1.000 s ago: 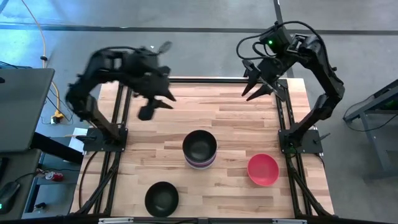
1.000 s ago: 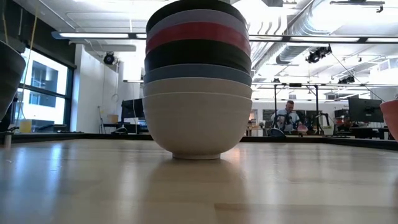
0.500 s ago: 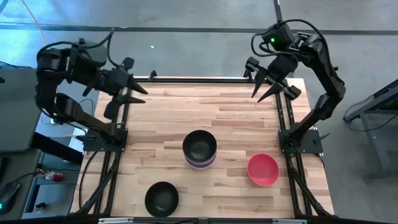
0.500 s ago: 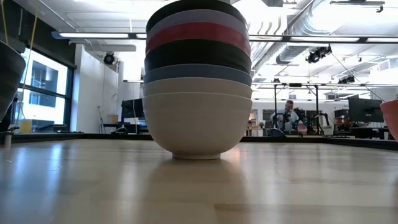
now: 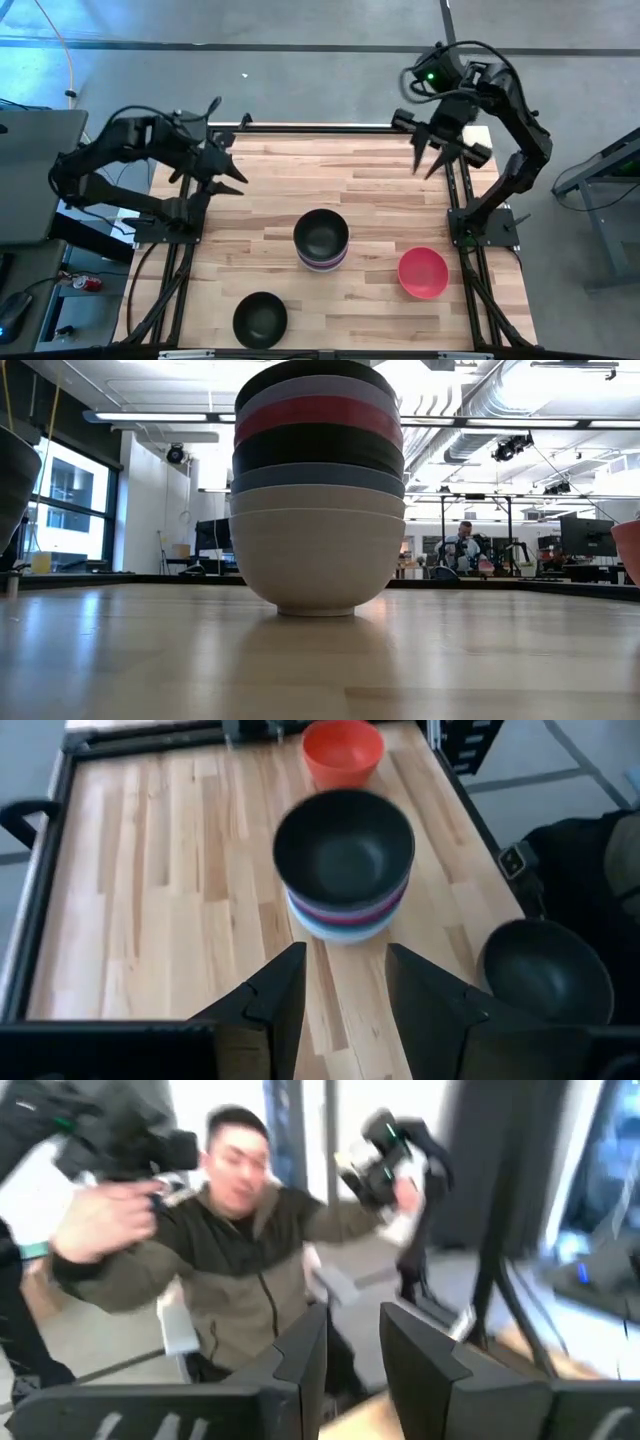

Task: Nest bowls inside each other
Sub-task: Stack the black bowl on top of the black bowl

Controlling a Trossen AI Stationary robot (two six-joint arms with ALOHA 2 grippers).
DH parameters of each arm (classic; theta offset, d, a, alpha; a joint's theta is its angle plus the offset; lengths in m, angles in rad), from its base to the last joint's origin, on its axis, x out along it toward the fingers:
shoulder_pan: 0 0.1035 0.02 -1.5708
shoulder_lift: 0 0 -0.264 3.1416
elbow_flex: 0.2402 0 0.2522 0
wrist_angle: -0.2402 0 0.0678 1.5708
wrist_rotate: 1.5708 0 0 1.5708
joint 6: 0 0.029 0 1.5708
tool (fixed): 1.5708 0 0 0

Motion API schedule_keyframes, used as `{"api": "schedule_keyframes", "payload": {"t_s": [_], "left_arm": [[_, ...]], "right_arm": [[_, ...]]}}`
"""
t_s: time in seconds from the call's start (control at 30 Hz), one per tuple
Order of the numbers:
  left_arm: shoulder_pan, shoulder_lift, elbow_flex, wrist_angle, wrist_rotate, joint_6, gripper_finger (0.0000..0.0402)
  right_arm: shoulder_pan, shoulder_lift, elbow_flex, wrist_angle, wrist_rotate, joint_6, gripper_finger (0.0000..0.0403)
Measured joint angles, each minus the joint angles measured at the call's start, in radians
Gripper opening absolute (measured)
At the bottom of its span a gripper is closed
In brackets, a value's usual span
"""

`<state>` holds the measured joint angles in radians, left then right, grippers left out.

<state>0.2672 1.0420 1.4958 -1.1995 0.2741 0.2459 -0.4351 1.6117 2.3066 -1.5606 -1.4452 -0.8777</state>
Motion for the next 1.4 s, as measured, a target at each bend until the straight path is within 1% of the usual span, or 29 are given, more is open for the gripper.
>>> {"api": "schedule_keyframes", "payload": {"t_s": [0.07, 0.17, 0.27, 0.37, 0.43, 0.5, 0.63, 0.73, 0.77, 0.8, 0.97, 1.13, 1.2, 1.27, 1.4], "left_arm": [[0.0, -0.032, -0.067, 0.035, 0.0, -0.013, 0.0129], [0.0, -0.072, -0.131, 0.066, 0.0, -0.033, 0.0129], [0.0, -0.101, -0.167, 0.101, 0.0, -0.035, 0.0129], [0.0, -0.123, -0.191, 0.159, 0.0, -0.037, 0.0129], [0.0, -0.132, -0.197, 0.173, 0.0, -0.037, 0.0129], [0.0, -0.138, -0.203, 0.178, 0.0, -0.037, 0.0129], [0.0, -0.141, -0.208, 0.176, 0.0, -0.044, 0.0129], [0.0, -0.14, -0.208, 0.176, 0.0, -0.044, 0.0129], [0.0, -0.14, -0.208, 0.176, 0.0, -0.044, 0.0129], [0.0, -0.14, -0.208, 0.176, 0.0, -0.044, 0.0129], [0.0, -0.14, -0.208, 0.175, 0.003, -0.06, 0.0129], [-0.002, -0.141, -0.213, 0.177, 0.015, -0.082, 0.0129], [-0.002, -0.143, -0.249, 0.2, 0.063, -0.092, 0.0129], [-0.002, -0.154, -0.314, 0.233, 0.117, -0.114, 0.0129], [-0.006, -0.164, -0.472, 0.302, 0.161, -0.175, 0.0129]], "right_arm": [[0.022, 0.015, 0.0, 0.014, 0.09, 0.067, 0.009], [0.051, 0.046, 0.0, 0.058, 0.247, 0.179, 0.009], [0.08, 0.081, 0.0, 0.124, 0.405, 0.289, 0.009], [0.103, 0.123, 0.0, 0.19, 0.535, 0.378, 0.009], [0.111, 0.153, 0.0, 0.227, 0.603, 0.397, 0.009], [0.114, 0.184, 0.0, 0.26, 0.63, 0.402, 0.009], [0.097, 0.211, 0.0, 0.249, 0.633, 0.408, 0.009], [0.051, 0.202, 0.0, 0.209, 0.623, 0.374, 0.009], [0.031, 0.194, 0.0, 0.194, 0.605, 0.357, 0.009], [0.013, 0.181, 0.0, 0.187, 0.573, 0.339, 0.009], [-0.071, 0.094, 0.0, 0.136, 0.343, 0.198, 0.009], [-0.165, 0.006, 0.0, -0.015, 0.229, -0.016, 0.009], [-0.204, -0.032, -0.016, -0.002, 0.204, -0.028, 0.009], [-0.247, -0.069, -0.046, -0.006, 0.202, -0.026, 0.009], [-0.323, -0.141, -0.139, -0.008, 0.203, -0.048, 0.009]]}}
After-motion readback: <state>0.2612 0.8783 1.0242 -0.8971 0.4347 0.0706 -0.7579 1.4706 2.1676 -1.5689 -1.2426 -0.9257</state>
